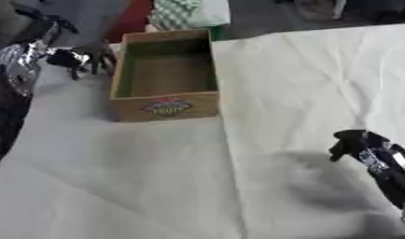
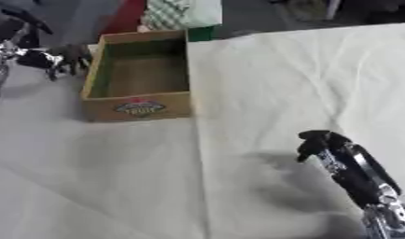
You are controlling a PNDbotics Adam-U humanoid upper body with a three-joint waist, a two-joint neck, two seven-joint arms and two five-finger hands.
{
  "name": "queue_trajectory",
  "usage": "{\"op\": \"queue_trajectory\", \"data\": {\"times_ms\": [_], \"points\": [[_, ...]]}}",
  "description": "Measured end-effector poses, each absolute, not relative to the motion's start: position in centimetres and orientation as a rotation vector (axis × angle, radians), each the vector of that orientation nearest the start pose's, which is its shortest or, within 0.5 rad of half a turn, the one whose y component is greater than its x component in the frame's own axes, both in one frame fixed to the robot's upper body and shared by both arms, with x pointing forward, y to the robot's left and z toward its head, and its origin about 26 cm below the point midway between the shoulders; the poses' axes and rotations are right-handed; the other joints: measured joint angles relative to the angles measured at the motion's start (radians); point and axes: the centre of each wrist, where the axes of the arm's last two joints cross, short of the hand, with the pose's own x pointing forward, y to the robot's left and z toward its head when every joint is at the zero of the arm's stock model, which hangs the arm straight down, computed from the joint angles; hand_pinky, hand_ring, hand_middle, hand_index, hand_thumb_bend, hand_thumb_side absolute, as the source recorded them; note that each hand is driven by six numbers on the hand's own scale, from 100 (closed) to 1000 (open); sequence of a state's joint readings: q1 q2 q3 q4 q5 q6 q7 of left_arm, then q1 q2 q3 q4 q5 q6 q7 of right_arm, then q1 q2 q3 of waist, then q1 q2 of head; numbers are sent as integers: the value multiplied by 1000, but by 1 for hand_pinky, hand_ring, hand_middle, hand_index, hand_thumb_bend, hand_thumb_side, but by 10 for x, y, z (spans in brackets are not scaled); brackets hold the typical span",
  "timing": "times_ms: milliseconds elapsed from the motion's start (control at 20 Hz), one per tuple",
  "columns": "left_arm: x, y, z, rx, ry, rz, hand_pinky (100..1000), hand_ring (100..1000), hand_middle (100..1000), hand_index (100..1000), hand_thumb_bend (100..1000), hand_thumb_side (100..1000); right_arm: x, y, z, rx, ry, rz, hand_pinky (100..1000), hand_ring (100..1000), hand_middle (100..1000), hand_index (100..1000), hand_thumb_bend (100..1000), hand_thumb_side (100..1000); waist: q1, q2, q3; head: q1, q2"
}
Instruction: Pick up objects on the table and place them in the box.
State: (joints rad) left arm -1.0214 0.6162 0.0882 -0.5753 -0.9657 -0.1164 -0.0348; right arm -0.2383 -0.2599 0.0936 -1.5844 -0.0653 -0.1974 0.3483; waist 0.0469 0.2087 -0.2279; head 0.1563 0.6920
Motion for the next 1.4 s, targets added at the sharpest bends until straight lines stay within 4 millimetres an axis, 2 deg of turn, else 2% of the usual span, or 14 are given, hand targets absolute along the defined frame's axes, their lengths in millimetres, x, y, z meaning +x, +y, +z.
{"op": "queue_trajectory", "data": {"times_ms": [550, 1100, 1400], "points": [[472, 419, 193, 1285, -1278, -904, 834, 858, 829, 775, 356, 186, 336, -254, 73, 209, -1922, 668, 754, 539, 548, 752, 100, 687, 9, 31, -34, 8, -17], [469, 426, 192, 1411, -1290, -784, 825, 843, 820, 773, 350, 148, 338, -252, 76, 205, -1927, 689, 754, 538, 548, 752, 100, 699, 19, 59, -62, 8, -26], [468, 426, 191, 1444, -1318, -739, 807, 770, 757, 759, 348, 163, 338, -251, 76, 204, -1929, 693, 755, 538, 548, 752, 100, 696, 18, 63, -63, 8, -26]]}}
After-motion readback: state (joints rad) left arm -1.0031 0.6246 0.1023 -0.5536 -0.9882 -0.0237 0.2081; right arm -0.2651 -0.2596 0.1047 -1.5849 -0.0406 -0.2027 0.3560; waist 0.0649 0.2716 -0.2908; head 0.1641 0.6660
